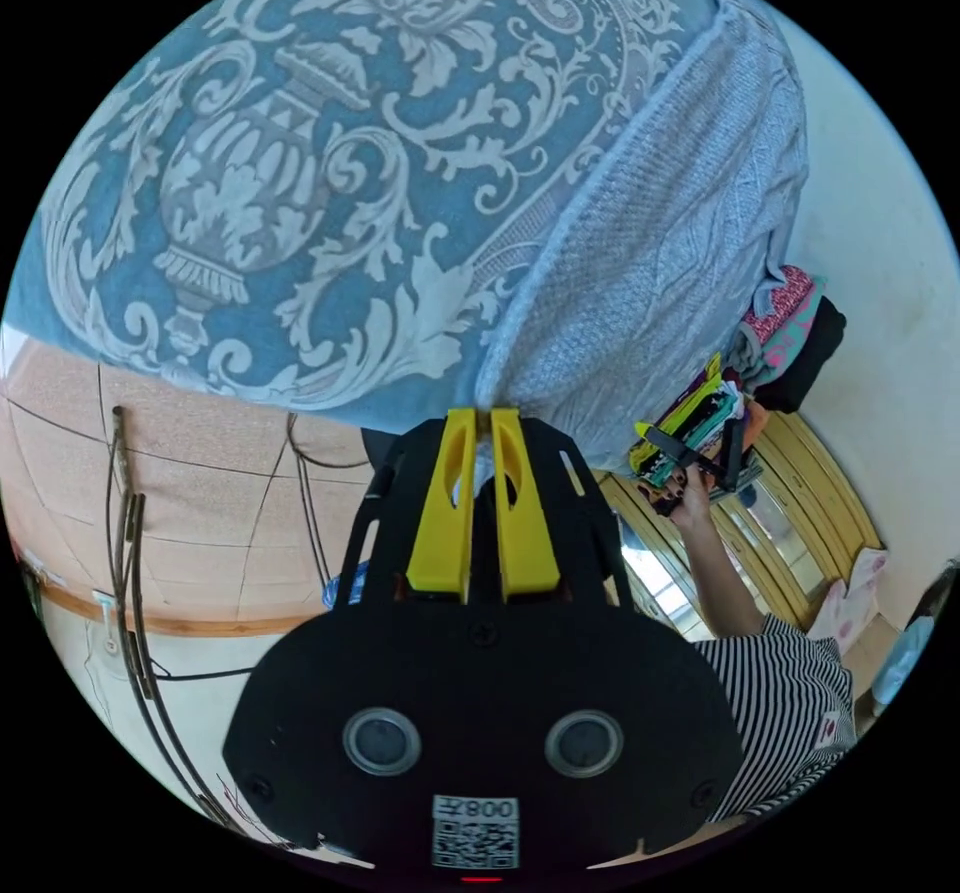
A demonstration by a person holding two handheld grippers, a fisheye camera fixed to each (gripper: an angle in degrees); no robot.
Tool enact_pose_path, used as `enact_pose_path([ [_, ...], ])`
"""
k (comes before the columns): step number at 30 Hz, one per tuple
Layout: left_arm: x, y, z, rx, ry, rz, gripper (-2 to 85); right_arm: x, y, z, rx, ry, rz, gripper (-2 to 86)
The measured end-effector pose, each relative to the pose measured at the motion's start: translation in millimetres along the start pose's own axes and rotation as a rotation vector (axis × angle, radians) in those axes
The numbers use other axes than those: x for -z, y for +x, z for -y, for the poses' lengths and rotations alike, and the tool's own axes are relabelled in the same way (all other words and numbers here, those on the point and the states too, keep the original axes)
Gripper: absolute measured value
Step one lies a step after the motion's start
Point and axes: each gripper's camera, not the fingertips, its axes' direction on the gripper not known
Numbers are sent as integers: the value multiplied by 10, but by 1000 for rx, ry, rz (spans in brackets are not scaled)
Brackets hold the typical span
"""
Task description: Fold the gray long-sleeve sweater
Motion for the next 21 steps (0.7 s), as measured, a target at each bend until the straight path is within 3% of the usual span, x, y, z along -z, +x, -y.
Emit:
enact_pose_path([
  [7,50,53,-146,-62,17,33,22,-317,54,-288,38,6,109,16],
  [21,283,-108,-614,-61,39,-2,16,-757,63,-948,106,-40,136,8],
])
